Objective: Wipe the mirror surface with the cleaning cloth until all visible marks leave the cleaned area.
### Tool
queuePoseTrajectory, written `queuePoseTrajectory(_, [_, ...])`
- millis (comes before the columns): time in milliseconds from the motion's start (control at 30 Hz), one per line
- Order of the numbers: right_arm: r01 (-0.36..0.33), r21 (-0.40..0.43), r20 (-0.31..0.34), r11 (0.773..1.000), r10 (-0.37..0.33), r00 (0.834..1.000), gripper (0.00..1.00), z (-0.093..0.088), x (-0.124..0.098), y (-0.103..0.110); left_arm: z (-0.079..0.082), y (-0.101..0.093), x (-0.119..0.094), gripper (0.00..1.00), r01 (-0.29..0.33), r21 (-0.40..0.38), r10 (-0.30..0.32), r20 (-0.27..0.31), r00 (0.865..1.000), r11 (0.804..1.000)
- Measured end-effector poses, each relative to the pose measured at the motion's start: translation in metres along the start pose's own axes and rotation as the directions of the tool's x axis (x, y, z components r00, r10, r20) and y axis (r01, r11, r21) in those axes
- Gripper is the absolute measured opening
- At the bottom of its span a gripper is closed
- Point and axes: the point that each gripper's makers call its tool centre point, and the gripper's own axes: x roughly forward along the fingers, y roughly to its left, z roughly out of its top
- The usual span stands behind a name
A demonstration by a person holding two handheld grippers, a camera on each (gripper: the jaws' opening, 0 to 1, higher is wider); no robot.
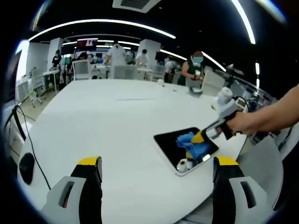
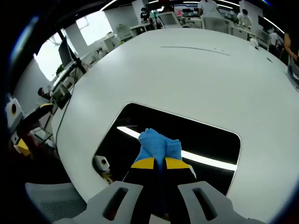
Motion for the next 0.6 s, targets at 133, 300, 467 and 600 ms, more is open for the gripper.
queuePoseTrajectory(133, [0.008, -0.015, -0.005, 1.0, -0.008, 1.0, 0.0, -0.002, -0.003, -0.006, 0.001, -0.001, -0.001, 0.99, -0.002, 0.001, 0.002, -0.003, 1.0, 1.0])
queuePoseTrajectory(300, [0.006, -0.005, -0.002, 1.0, -0.006, 1.0, 0.0, -0.005, -0.006, -0.015, 0.0, -0.003, 0.0, 0.99, 0.001, -0.006, -0.001, -0.008, 1.0, 1.0])
queuePoseTrajectory(467, [0.002, -0.022, -0.008, 1.0, -0.002, 1.0, 0.0, -0.007, -0.008, -0.02, -0.002, -0.005, 0.001, 0.99, 0.002, -0.011, -0.002, -0.014, 1.0, 1.0])
queuePoseTrajectory(600, [0.002, -0.018, -0.01, 1.0, -0.002, 1.0, 0.0, -0.009, -0.011, -0.027, -0.003, -0.006, 0.001, 0.99, -0.001, -0.012, 0.001, -0.016, 1.0, 1.0])
